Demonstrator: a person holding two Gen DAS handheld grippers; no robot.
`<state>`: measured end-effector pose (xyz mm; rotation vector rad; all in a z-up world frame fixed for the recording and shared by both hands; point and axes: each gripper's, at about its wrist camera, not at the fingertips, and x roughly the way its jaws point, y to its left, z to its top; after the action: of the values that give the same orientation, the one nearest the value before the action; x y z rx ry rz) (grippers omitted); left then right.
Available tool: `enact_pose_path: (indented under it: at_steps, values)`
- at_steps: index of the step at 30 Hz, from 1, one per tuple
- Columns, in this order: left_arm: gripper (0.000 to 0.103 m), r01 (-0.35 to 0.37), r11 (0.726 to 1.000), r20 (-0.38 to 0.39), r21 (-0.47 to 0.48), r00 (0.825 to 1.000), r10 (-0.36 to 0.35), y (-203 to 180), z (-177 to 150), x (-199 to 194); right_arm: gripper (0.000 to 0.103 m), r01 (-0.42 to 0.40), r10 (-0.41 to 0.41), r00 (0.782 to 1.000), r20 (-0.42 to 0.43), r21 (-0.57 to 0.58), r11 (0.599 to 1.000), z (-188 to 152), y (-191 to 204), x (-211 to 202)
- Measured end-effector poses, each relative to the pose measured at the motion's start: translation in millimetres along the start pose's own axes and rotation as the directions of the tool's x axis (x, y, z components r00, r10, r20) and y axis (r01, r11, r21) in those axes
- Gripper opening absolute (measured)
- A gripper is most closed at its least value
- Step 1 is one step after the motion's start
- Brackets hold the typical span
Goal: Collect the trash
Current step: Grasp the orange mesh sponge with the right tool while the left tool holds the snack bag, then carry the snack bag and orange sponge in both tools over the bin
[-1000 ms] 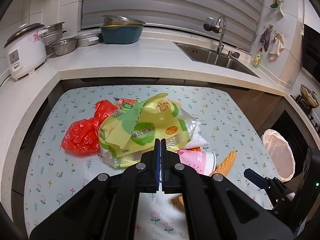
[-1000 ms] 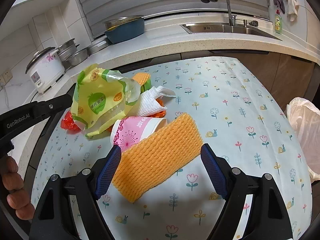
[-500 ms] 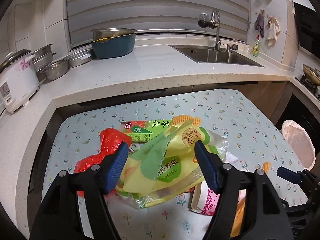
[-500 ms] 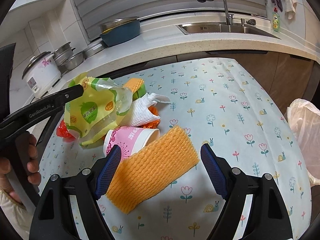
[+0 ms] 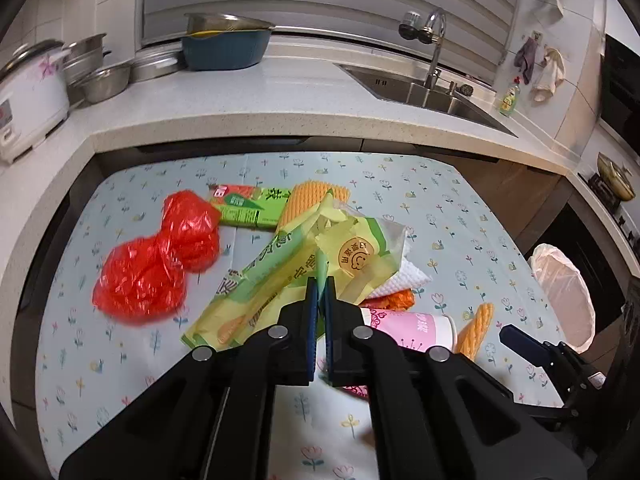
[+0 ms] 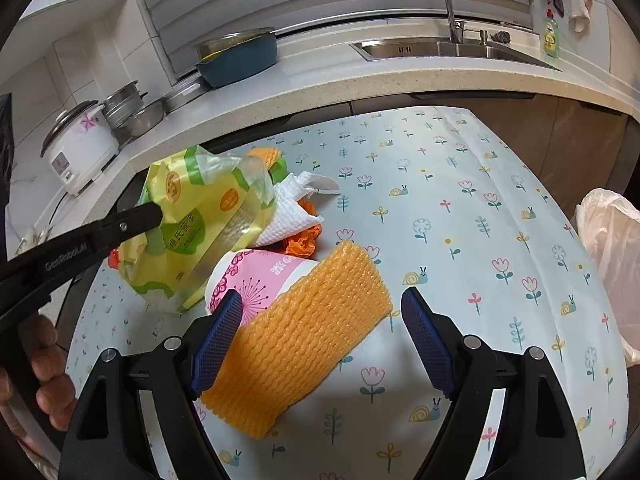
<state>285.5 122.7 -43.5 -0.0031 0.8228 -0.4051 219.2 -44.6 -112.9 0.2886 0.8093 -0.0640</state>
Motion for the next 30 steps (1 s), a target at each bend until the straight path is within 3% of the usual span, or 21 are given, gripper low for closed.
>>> enact_pose_path:
  at_steps: [7, 10, 13, 18, 20, 30]
  values:
    - [0.002, -0.045, 0.996, -0.029, -0.079, 0.999, 0.043, -6, -29, -12, 0.078, -0.009, 0.009, 1.000, -0.024, -0.002, 1.000, -8, 1, 3]
    - [0.002, -0.048, 0.994, -0.029, -0.100, 0.999, 0.045, -6, -34, -18, 0.071, -0.018, 0.017, 0.999, -0.040, -0.003, 1.000, -13, 0, 3]
    - [0.002, -0.052, 0.992, -0.028, -0.111, 0.998, 0.050, -5, -35, -23, 0.056, -0.028, 0.028, 0.998, -0.050, 0.007, 1.000, -16, -5, 1]
    - [0.002, -0.065, 0.990, -0.009, -0.129, 0.998, 0.064, -6, -32, -34, 0.018, -0.036, 0.037, 0.998, -0.044, 0.022, 0.999, -15, -15, -10]
    - [0.002, -0.071, 0.989, 0.005, -0.130, 0.997, 0.072, -8, -30, -41, 0.012, -0.034, 0.035, 0.999, -0.029, 0.020, 0.999, -14, -18, -17]
    - [0.002, -0.061, 0.993, 0.079, -0.101, 0.995, 0.069, -42, -14, -73, 0.010, -0.023, 0.020, 0.995, 0.094, 0.033, 0.999, 2, -46, -70]
